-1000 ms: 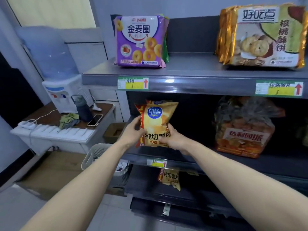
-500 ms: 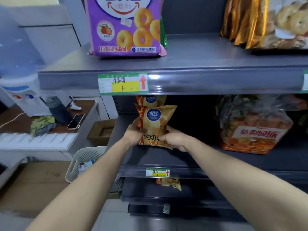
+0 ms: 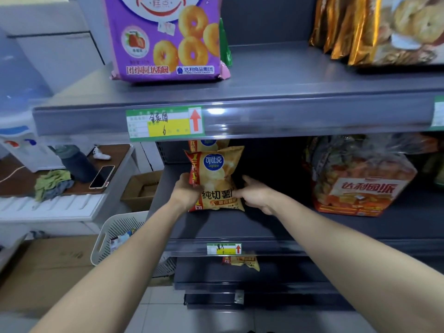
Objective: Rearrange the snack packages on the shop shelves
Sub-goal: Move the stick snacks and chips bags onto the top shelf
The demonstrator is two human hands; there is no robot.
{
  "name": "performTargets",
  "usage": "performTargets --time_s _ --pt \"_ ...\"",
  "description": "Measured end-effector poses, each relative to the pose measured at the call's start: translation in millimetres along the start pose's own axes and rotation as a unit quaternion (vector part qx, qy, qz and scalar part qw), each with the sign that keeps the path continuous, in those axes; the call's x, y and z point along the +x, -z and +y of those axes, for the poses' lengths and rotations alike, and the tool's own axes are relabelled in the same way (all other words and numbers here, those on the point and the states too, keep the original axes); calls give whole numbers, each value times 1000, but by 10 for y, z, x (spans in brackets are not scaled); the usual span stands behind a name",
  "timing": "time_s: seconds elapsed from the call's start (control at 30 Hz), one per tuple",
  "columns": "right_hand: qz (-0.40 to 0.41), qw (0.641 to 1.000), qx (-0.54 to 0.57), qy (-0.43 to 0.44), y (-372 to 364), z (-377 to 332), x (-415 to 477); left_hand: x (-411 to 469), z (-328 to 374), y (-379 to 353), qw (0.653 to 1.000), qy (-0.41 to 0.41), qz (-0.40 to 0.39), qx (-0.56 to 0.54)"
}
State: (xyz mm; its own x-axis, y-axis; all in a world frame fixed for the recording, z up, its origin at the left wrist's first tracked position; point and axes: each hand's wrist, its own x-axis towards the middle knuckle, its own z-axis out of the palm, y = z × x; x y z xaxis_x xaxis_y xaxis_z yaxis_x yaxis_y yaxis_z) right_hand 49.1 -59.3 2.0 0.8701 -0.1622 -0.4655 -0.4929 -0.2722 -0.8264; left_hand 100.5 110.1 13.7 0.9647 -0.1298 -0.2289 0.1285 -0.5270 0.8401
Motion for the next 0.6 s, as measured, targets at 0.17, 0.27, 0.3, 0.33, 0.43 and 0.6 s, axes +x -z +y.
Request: performTargets --time_s 0.17,0.27,0.3,0.33,0.43,0.6 --pt "26 999 -2 25 169 90 -326 -274 103 -76 998 3 47 39" --pt "34 998 -4 54 331 146 -611 -526 281 -230 997 -21 44 53" --pt "34 997 -3 62 396 167 -713 -624 354 -297 997 -29 33 55" --pt "34 997 -3 69 463 191 -806 -716 425 -370 997 -36 24 58" --pt "46 994 -6 94 699 267 -1085 -1002 660 -581 996 -69 4 63" --pt "83 989 -10 120 1165 460 -1517 -1427 1061 -1007 988 -132 -45 70"
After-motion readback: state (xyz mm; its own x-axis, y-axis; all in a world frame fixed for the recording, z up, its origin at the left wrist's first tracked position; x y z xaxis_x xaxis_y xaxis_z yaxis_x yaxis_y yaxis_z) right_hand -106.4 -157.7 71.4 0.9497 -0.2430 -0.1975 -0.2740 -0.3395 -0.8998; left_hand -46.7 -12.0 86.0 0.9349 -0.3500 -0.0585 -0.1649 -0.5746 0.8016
